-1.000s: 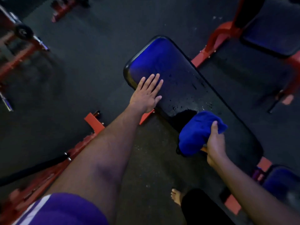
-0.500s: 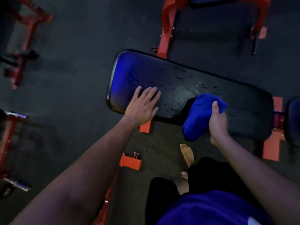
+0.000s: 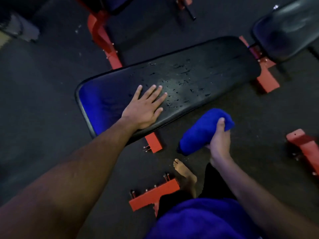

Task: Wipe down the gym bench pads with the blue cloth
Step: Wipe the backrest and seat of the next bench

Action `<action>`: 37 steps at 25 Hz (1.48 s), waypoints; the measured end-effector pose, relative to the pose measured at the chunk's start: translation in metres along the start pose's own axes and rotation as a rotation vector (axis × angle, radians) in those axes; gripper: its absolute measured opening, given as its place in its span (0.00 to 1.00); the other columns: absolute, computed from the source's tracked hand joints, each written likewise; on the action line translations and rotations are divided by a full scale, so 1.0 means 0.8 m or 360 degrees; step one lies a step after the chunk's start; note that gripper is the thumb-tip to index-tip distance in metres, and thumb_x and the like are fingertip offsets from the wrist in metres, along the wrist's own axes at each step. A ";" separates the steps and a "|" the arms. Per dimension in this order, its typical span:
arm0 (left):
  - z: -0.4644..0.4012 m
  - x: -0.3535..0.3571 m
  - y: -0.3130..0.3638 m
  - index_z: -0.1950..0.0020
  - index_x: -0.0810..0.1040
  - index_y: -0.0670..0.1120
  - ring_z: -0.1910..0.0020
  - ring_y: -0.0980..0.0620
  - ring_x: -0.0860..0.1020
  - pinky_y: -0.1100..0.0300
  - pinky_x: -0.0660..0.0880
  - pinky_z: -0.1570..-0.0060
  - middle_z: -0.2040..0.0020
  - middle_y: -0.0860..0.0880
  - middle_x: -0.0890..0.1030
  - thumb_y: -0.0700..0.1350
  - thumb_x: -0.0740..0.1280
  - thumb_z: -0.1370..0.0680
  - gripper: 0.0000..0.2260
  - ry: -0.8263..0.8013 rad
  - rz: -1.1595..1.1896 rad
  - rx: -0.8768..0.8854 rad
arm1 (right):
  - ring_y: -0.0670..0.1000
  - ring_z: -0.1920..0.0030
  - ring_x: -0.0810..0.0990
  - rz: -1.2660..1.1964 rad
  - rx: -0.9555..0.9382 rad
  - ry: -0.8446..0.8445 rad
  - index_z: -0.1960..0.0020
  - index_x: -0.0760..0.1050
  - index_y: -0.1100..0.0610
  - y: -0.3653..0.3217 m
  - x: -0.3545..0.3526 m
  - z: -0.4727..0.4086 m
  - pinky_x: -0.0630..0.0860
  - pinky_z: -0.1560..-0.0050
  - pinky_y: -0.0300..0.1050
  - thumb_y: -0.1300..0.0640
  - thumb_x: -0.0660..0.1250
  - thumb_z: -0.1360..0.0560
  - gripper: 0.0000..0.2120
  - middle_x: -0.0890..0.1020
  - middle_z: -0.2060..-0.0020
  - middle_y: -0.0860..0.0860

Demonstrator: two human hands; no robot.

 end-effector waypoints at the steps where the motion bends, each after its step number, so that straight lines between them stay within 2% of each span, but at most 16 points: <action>1: 0.000 -0.001 0.000 0.16 0.46 0.53 0.17 0.49 0.43 0.38 0.39 0.21 0.15 0.49 0.45 0.58 0.41 0.15 0.27 0.0004 0.0002 0.0008 | 0.53 0.40 0.80 -0.0050 0.0035 -0.0027 0.33 0.71 0.50 0.019 0.022 0.010 0.70 0.32 0.62 0.29 0.56 0.25 0.32 0.82 0.41 0.52; 3: 0.000 -0.001 0.000 0.16 0.45 0.53 0.17 0.49 0.41 0.38 0.38 0.21 0.15 0.49 0.44 0.58 0.40 0.15 0.27 0.0002 -0.0010 0.0006 | 0.53 0.39 0.79 -0.0123 0.0049 -0.0119 0.31 0.70 0.50 0.030 0.075 0.031 0.69 0.31 0.61 0.28 0.55 0.27 0.35 0.81 0.40 0.53; 5: -0.003 0.001 -0.001 0.16 0.43 0.53 0.17 0.49 0.41 0.38 0.37 0.21 0.15 0.49 0.42 0.58 0.40 0.15 0.27 -0.0018 -0.0022 0.0011 | 0.54 0.35 0.76 -0.0146 -0.0059 -0.0173 0.27 0.66 0.49 0.029 0.122 0.043 0.67 0.30 0.61 0.26 0.53 0.30 0.39 0.77 0.36 0.54; 6: -0.003 0.003 0.000 0.16 0.43 0.53 0.17 0.49 0.40 0.38 0.38 0.21 0.16 0.50 0.42 0.58 0.40 0.15 0.27 -0.0026 -0.0024 0.0016 | 0.55 0.33 0.74 -0.0139 -0.0114 -0.0165 0.25 0.63 0.49 0.027 0.141 0.047 0.67 0.30 0.59 0.28 0.53 0.28 0.38 0.74 0.33 0.55; 8: -0.004 0.003 -0.001 0.16 0.43 0.53 0.17 0.49 0.41 0.37 0.38 0.21 0.16 0.50 0.42 0.58 0.41 0.15 0.27 -0.0013 -0.0032 0.0020 | 0.59 0.31 0.70 -0.0071 -0.0121 -0.0041 0.21 0.54 0.51 0.025 0.168 0.046 0.68 0.33 0.56 0.36 0.52 0.19 0.32 0.66 0.29 0.56; 10: -0.007 0.006 -0.003 0.16 0.43 0.53 0.17 0.49 0.41 0.37 0.39 0.21 0.15 0.50 0.43 0.58 0.41 0.15 0.27 0.0014 -0.0026 0.0033 | 0.62 0.33 0.71 -0.0041 -0.0057 0.0191 0.20 0.49 0.52 0.025 0.178 0.037 0.70 0.36 0.57 0.42 0.52 0.17 0.30 0.64 0.28 0.58; 13: -0.007 0.009 -0.004 0.16 0.44 0.53 0.17 0.48 0.42 0.37 0.39 0.21 0.15 0.50 0.44 0.58 0.38 0.15 0.28 0.0074 -0.0037 0.0045 | 0.61 0.36 0.74 -0.0364 -0.0121 0.0471 0.22 0.56 0.52 0.023 0.172 -0.004 0.71 0.35 0.60 0.45 0.55 0.17 0.25 0.69 0.31 0.58; 17: -0.010 0.015 -0.008 0.16 0.41 0.54 0.17 0.49 0.40 0.37 0.39 0.21 0.16 0.50 0.42 0.58 0.39 0.15 0.27 0.0064 -0.0028 0.0048 | 0.60 0.35 0.74 -0.0528 -0.0169 0.0559 0.25 0.61 0.54 0.008 0.139 -0.095 0.68 0.32 0.56 0.47 0.58 0.18 0.24 0.73 0.34 0.59; 20: -0.011 0.015 -0.007 0.16 0.40 0.54 0.17 0.49 0.38 0.37 0.37 0.21 0.16 0.50 0.40 0.59 0.38 0.15 0.27 0.0057 -0.0027 0.0052 | 0.58 0.38 0.77 -0.0588 -0.0084 0.0550 0.25 0.61 0.51 -0.008 0.112 -0.159 0.70 0.33 0.58 0.46 0.57 0.17 0.22 0.75 0.37 0.57; 24: -0.010 0.014 -0.007 0.16 0.41 0.54 0.17 0.49 0.39 0.38 0.38 0.21 0.16 0.51 0.41 0.58 0.40 0.15 0.27 0.0054 -0.0019 0.0048 | 0.59 0.28 0.69 -0.0548 -0.0062 0.0540 0.21 0.54 0.51 0.027 0.145 -0.102 0.64 0.27 0.59 0.39 0.53 0.19 0.31 0.69 0.26 0.57; 27: -0.011 0.012 -0.006 0.16 0.42 0.54 0.17 0.49 0.39 0.38 0.38 0.21 0.15 0.50 0.42 0.58 0.40 0.15 0.27 0.0035 -0.0033 0.0045 | 0.57 0.30 0.72 -0.0577 -0.0011 0.0380 0.24 0.58 0.46 0.081 0.195 -0.005 0.66 0.28 0.59 0.29 0.50 0.26 0.36 0.73 0.29 0.54; 28: -0.011 0.012 -0.005 0.16 0.42 0.54 0.17 0.49 0.39 0.38 0.39 0.21 0.15 0.50 0.42 0.58 0.40 0.15 0.27 0.0032 -0.0039 0.0047 | 0.57 0.31 0.72 -0.0560 -0.0033 0.0352 0.24 0.58 0.46 0.086 0.202 0.012 0.66 0.29 0.58 0.29 0.50 0.25 0.35 0.73 0.29 0.54; 30: -0.011 0.010 -0.005 0.16 0.41 0.54 0.17 0.49 0.39 0.38 0.39 0.21 0.16 0.50 0.41 0.58 0.38 0.15 0.27 0.0027 -0.0051 0.0043 | 0.58 0.31 0.73 -0.0493 -0.0144 0.0386 0.23 0.57 0.49 0.075 0.195 0.008 0.68 0.30 0.56 0.37 0.52 0.20 0.30 0.73 0.30 0.57; 33: -0.012 0.010 -0.006 0.17 0.39 0.54 0.17 0.49 0.38 0.38 0.38 0.21 0.16 0.50 0.40 0.59 0.34 0.18 0.29 0.0015 -0.0070 0.0044 | 0.59 0.36 0.76 -0.0493 -0.0080 0.0444 0.22 0.57 0.53 0.040 0.159 -0.057 0.70 0.35 0.50 0.45 0.53 0.16 0.24 0.76 0.34 0.58; 35: -0.012 0.012 -0.007 0.17 0.39 0.54 0.17 0.49 0.38 0.38 0.38 0.21 0.16 0.50 0.40 0.60 0.33 0.18 0.29 0.0023 -0.0067 0.0056 | 0.55 0.41 0.76 -0.0486 -0.0038 0.0459 0.22 0.56 0.55 0.019 0.135 -0.097 0.69 0.42 0.42 0.49 0.52 0.15 0.24 0.76 0.39 0.55; 37: -0.011 0.012 -0.006 0.16 0.40 0.54 0.17 0.49 0.39 0.38 0.38 0.21 0.16 0.50 0.41 0.59 0.35 0.17 0.29 0.0038 -0.0052 0.0055 | 0.55 0.43 0.76 -0.0521 -0.0054 0.0475 0.21 0.55 0.56 0.000 0.114 -0.120 0.68 0.43 0.42 0.50 0.52 0.15 0.24 0.76 0.41 0.54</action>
Point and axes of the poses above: each hand's wrist, its own z-axis away from the middle knuckle, its own x-axis out of the palm, y = z × x, the point moved 6 cm from there along -z, towards the middle knuckle
